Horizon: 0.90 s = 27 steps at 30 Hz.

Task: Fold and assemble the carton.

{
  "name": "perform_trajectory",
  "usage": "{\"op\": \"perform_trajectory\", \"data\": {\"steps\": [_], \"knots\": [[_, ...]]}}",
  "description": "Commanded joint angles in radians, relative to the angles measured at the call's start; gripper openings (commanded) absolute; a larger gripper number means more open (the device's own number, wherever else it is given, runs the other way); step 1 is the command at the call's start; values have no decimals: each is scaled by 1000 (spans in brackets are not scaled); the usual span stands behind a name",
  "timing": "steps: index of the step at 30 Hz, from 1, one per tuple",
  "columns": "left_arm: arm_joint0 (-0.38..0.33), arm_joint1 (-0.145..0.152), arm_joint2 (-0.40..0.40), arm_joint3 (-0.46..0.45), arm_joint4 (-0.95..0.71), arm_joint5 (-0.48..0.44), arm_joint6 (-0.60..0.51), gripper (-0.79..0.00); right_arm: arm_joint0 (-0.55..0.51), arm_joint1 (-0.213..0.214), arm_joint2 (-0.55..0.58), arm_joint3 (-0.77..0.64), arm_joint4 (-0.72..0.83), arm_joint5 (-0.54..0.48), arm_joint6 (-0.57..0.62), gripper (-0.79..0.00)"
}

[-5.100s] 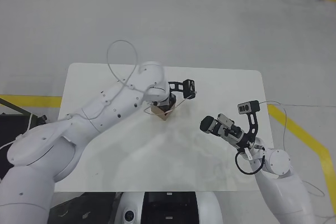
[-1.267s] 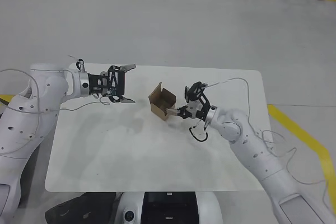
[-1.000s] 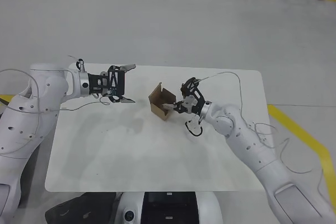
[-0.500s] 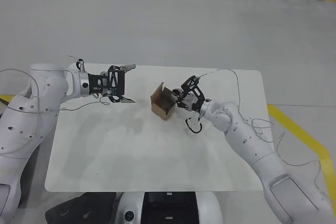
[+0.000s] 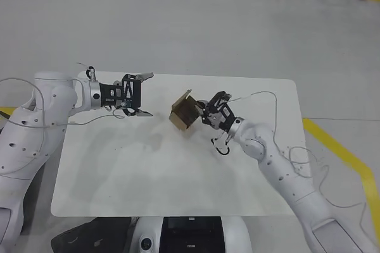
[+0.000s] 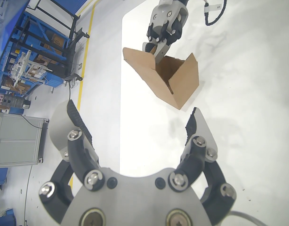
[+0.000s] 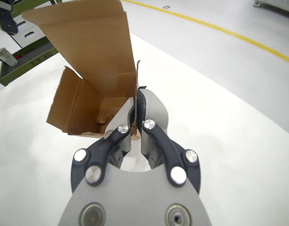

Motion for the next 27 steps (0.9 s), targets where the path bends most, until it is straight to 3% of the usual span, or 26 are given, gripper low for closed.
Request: {"op": "perform_trajectory", "data": {"steps": [1, 9, 13, 15, 27], "knots": [[0, 0, 0, 0, 0, 0, 0, 0, -84, 21, 37, -120, -101, 46, -1, -785], [0, 0, 0, 0, 0, 0, 0, 0, -299, 61, 97, -376, -288, 118, 67, -785], [0, 0, 0, 0, 0, 0, 0, 0, -356, 55, 101, -424, -256, 246, 122, -785], [0, 0, 0, 0, 0, 0, 0, 0, -368, 49, 89, -439, -231, 301, 150, -785], [0, 0, 0, 0, 0, 0, 0, 0, -368, 49, 89, -439, -231, 301, 150, -785]]}}
